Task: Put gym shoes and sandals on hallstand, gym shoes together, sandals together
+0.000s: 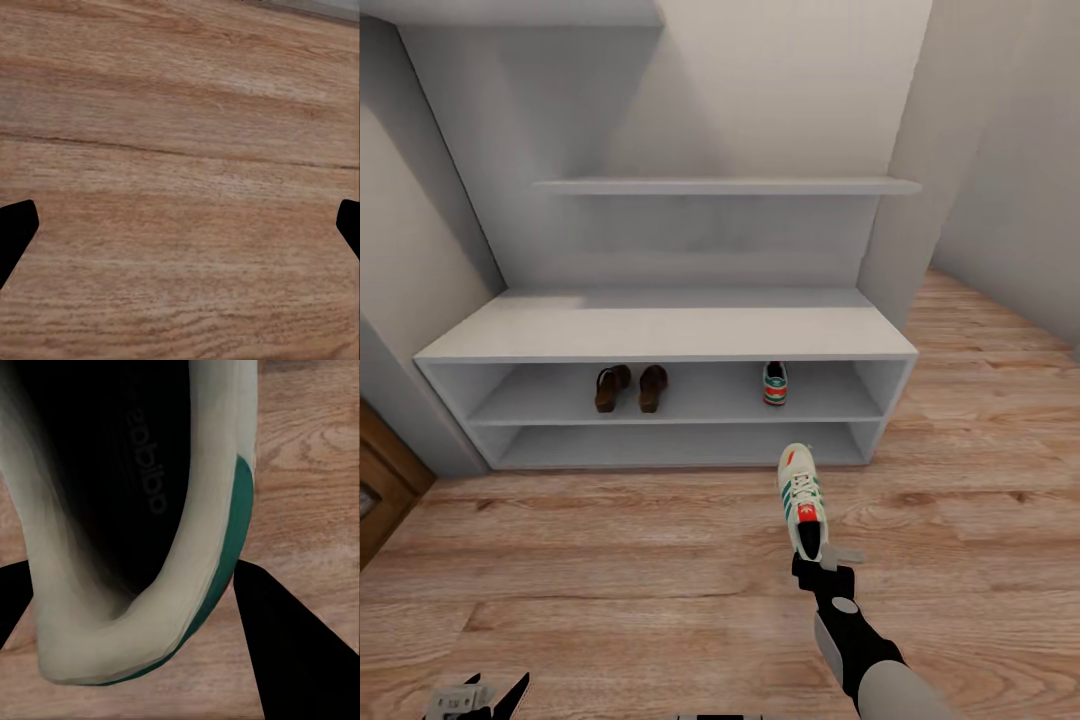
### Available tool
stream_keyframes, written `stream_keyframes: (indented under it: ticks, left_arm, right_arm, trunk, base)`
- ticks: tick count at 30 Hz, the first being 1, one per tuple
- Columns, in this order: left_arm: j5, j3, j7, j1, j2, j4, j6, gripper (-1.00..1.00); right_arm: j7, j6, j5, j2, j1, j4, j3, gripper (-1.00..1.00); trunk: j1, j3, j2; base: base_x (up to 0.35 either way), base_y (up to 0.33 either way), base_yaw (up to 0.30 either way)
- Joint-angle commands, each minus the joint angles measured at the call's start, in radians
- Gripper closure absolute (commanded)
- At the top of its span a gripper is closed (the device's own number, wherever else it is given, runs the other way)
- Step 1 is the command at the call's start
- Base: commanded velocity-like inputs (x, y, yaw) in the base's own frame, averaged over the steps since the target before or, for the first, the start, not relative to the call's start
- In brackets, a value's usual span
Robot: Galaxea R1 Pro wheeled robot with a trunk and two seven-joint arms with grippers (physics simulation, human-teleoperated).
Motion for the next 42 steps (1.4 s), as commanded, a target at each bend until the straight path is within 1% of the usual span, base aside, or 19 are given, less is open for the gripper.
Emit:
stream_keyframes:
  ticks: [1, 11, 20, 22, 25, 27, 28, 29, 30, 31, 32, 33, 34, 35, 36, 37, 40, 42]
  left_arm:
    - [0.003, 0.003, -0.006, -0.001, 0.0, 0.002, -0.002, -1.0]
    - [0.002, 0.003, -0.006, -0.001, 0.0, 0.001, -0.002, -1.0]
    - [0.0, 0.003, -0.006, -0.001, 0.0, 0.001, -0.002, -1.0]
    - [0.0, 0.003, -0.006, -0.001, 0.0, 0.001, -0.002, -1.0]
    - [-0.001, 0.003, -0.006, -0.001, 0.0, 0.001, -0.002, -1.0]
    - [-0.001, 0.003, -0.006, -0.001, 0.0, 0.001, -0.002, -1.0]
    - [-0.001, 0.003, -0.006, -0.001, 0.0, 0.001, -0.002, -1.0]
    - [-0.001, 0.003, -0.006, -0.001, 0.0, 0.001, -0.002, -1.0]
    - [-0.001, 0.003, -0.006, -0.001, 0.0, 0.001, -0.002, -1.0]
    - [-0.001, 0.003, -0.006, -0.001, 0.0, 0.001, -0.002, -1.0]
    - [-0.002, 0.002, -0.006, -0.001, 0.0, 0.001, -0.002, -1.0]
    - [-0.003, 0.001, -0.006, -0.001, 0.0, 0.001, -0.002, -1.0]
    - [-0.003, 0.0, -0.006, -0.001, 0.0, 0.001, -0.002, -1.0]
    - [-0.003, 0.0, -0.006, -0.001, 0.0, 0.001, -0.002, -1.0]
    - [-0.003, 0.0, -0.006, -0.001, 0.0, 0.002, -0.002, -1.0]
    - [-0.004, 0.0, -0.006, -0.001, 0.0, 0.003, -0.002, -1.0]
    - [-0.004, -0.001, -0.006, -0.001, 0.0, 0.004, -0.002, -1.0]
    - [-0.004, 0.0, -0.006, 0.0, 0.0, 0.004, -0.002, -1.0]
  right_arm:
    - [-0.002, -0.003, 0.009, 0.001, -0.001, 0.0, -0.007, 1.0]
    - [-0.002, -0.003, 0.01, 0.001, -0.001, -0.001, -0.007, 1.0]
    - [-0.002, -0.003, 0.01, 0.001, -0.001, -0.003, -0.007, 1.0]
    - [-0.002, -0.001, 0.01, 0.001, -0.001, -0.016, -0.007, 1.0]
    - [-0.003, 0.017, 0.01, 0.001, -0.001, -0.082, -0.007, 1.0]
    - [-0.002, 0.059, 0.01, 0.001, -0.002, -0.124, -0.006, 1.0]
    - [-0.002, 0.107, 0.009, 0.001, -0.003, -0.155, -0.005, 1.0]
    - [-0.002, 0.136, 0.009, 0.001, -0.004, -0.172, -0.005, 1.0]
    - [-0.001, 0.228, 0.009, 0.001, -0.008, -0.222, -0.004, 1.0]
    - [-0.001, 0.259, 0.009, 0.001, -0.01, -0.237, -0.004, 1.0]
    - [-0.001, 0.323, 0.008, 0.001, -0.014, -0.267, 0.013, 1.0]
    - [-0.001, 0.373, 0.008, 0.001, -0.017, -0.289, 0.042, 1.0]
    - [-0.001, 0.405, 0.008, 0.001, -0.019, -0.304, 0.072, 1.0]
    - [-0.001, 0.417, 0.007, 0.001, -0.02, -0.309, 0.086, 1.0]
    - [-0.002, 0.434, 0.007, 0.001, -0.022, -0.316, 0.11, 1.0]
    - [-0.004, 0.456, 0.007, 0.001, -0.026, -0.325, 0.144, 1.0]
    - [-0.005, 0.465, 0.003, 0.001, -0.035, -0.329, 0.157, 1.0]
    - [-0.006, 0.47, -0.023, 0.001, -0.051, -0.329, 0.159, 1.0]
  trunk:
    - [0.0, -0.001, 0.0]
    - [0.0, -0.001, 0.0]
    - [0.0, -0.001, 0.0]
    - [0.0, -0.001, 0.0]
    - [0.0, -0.001, 0.0]
    - [0.0, -0.001, 0.0]
    - [0.0, -0.001, 0.0]
    - [0.0, -0.001, 0.0]
    - [0.0, -0.001, 0.0]
    - [0.0, -0.001, 0.0]
    - [0.0, -0.001, 0.0]
    - [0.0, -0.001, 0.0]
    - [0.0, -0.001, 0.0]
    - [0.0, -0.001, 0.0]
    - [0.0, -0.001, 0.0]
    - [0.0, -0.001, 0.0]
    - [0.0, -0.001, 0.0]
    - [0.0, -0.001, 0.0]
  base:
    - [0.0, 0.308, 0.0]
    - [0.0, 0.302, 0.0]
    - [0.0, 0.065, 0.0]
    - [0.0, 0.004, 0.0]
    - [0.0, 0.001, 0.0]
    - [0.0, 0.0, 0.0]
    - [0.0, 0.0, 0.0]
    - [0.0, 0.0, 0.0]
    - [0.0, 0.0, 0.0]
    - [0.0, 0.0, 0.0]
    - [0.0, 0.0, 0.0]
    - [0.0, 0.0, 0.0]
    - [0.0, 0.0, 0.0]
    - [0.0, 0.0, 0.0]
    - [0.0, 0.0, 0.0]
    - [0.0, 0.0, 0.0]
    - [0.0, 0.0, 0.0]
    - [0.0, 0.0, 0.0]
